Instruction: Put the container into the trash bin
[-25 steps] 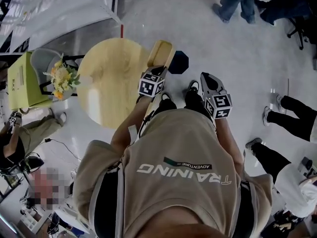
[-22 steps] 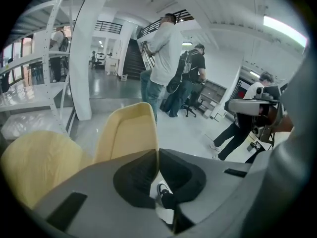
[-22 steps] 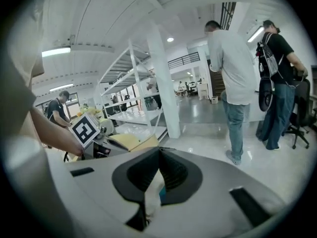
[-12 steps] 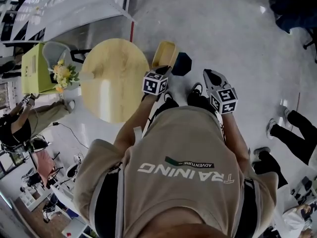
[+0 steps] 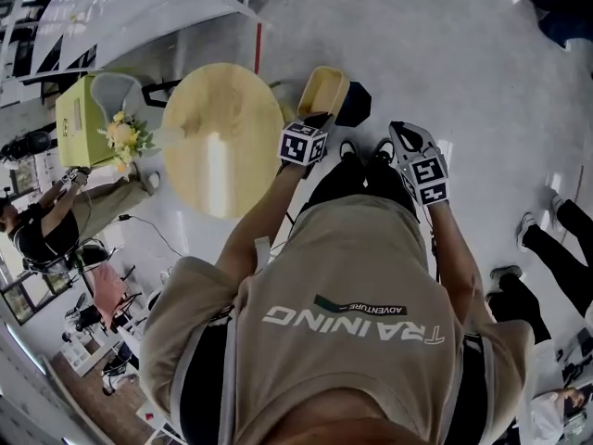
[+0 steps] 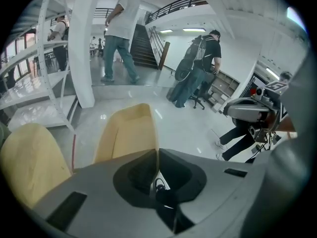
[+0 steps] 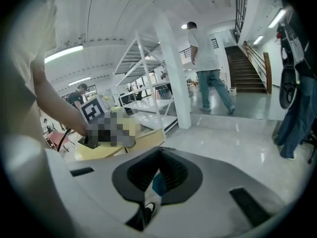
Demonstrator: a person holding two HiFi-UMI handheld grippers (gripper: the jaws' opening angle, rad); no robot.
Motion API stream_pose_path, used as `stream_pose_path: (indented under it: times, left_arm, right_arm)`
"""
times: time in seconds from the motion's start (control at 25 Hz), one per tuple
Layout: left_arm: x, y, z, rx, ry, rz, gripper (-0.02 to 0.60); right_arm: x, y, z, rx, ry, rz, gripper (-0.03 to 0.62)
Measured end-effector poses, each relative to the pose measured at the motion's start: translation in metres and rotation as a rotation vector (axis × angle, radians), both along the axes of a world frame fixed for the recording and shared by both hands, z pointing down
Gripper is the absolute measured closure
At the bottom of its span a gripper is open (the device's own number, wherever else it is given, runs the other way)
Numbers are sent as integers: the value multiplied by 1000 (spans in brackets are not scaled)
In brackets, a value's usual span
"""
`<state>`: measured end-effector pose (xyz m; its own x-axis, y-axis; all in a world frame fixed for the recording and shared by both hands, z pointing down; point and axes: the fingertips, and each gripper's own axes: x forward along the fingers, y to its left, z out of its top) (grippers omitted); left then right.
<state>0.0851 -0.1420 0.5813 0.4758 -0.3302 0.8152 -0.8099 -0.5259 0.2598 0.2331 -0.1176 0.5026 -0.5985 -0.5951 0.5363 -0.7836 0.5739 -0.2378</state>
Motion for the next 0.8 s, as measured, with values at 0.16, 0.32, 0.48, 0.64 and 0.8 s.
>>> stream_pose_path:
  times: [0.16,0.32,0.48,0.64,0.8]
  left_arm:
    - [7,-4,32,-39,-26,-21,555]
    - [18,-7,67,-92,-35,-31,555]
    - [28,-14,109,-138,-48,-20,555]
    - [13,-19,153,-211,-52,-71,555]
    - [-26,-19,207,-284,-59,-95,555]
  right_arm:
    - [9,-1,16,-44,-26,0,592]
    - [18,3,44,-120,-9,-31,592]
    - [23,-5,77,-186,-35,-31,592]
    - [11,-14,115,-247,-26,-43,592]
    - [-28,-26,178,-324,23,-63,592]
